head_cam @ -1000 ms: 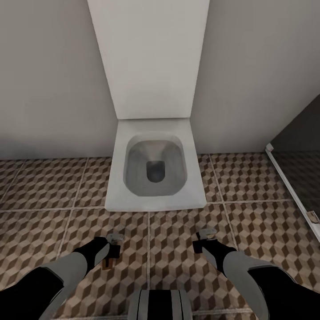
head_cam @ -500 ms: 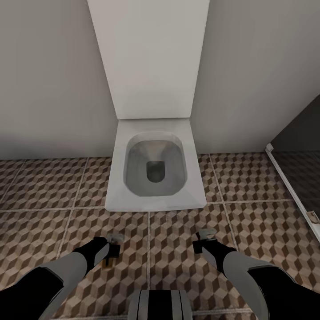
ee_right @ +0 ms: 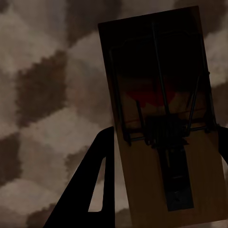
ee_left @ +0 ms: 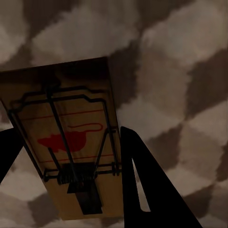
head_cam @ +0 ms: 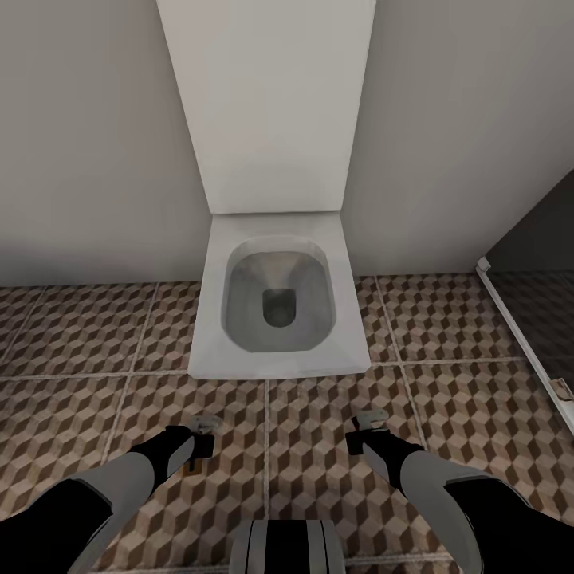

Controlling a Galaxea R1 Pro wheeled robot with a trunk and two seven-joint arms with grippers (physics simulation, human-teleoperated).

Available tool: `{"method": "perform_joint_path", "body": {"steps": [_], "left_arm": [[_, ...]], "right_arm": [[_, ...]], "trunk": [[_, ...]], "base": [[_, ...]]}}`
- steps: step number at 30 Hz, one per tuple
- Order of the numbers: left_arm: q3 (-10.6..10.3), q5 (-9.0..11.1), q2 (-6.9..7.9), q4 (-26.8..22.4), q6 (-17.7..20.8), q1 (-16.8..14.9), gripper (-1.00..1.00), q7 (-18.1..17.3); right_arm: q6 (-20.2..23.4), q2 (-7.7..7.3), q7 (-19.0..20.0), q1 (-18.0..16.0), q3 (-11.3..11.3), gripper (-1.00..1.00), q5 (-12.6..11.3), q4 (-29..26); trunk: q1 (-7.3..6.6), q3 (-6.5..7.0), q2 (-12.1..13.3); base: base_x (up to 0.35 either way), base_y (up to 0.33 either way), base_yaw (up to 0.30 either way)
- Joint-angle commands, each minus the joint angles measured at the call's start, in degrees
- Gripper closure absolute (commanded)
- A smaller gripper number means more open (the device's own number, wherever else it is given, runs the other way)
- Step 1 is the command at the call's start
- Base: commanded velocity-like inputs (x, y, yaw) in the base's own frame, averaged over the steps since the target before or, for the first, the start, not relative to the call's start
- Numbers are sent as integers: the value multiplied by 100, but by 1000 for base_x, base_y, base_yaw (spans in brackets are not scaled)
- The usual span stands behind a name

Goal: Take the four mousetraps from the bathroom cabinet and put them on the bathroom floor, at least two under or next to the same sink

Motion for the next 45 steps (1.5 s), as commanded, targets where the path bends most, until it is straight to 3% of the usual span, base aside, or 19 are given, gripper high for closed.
{"method": "perform_joint_path", "body": {"steps": [1, 14, 20, 23, 45], "left_arm": [[-43, 39, 5, -20, 36, 2, 100, 23], [-49, 36, 52, -5, 37, 2, 100, 25], [-41, 67, 297, 31, 26, 2, 100, 23], [-42, 71, 337, 77, 24, 5, 100, 23], [-39, 73, 345, 149, 16, 11, 100, 23]], "right_arm": [[18, 3, -6, -6, 46, 100, 2, 9], [11, -19, -6, -6, 46, 100, 0, 9], [9, -23, -6, -6, 46, 100, -2, 9], [9, -24, -6, -6, 46, 100, -4, 9], [10, -24, -6, -6, 46, 100, -7, 9]], "trunk": [[-1, -3, -1], [-1, -3, -1], [-1, -3, -1], [-1, -3, -1], [-1, -3, -1]], "base": [[0, 0, 0], [0, 0, 0], [0, 0, 0], [0, 0, 0], [0, 0, 0]]}}
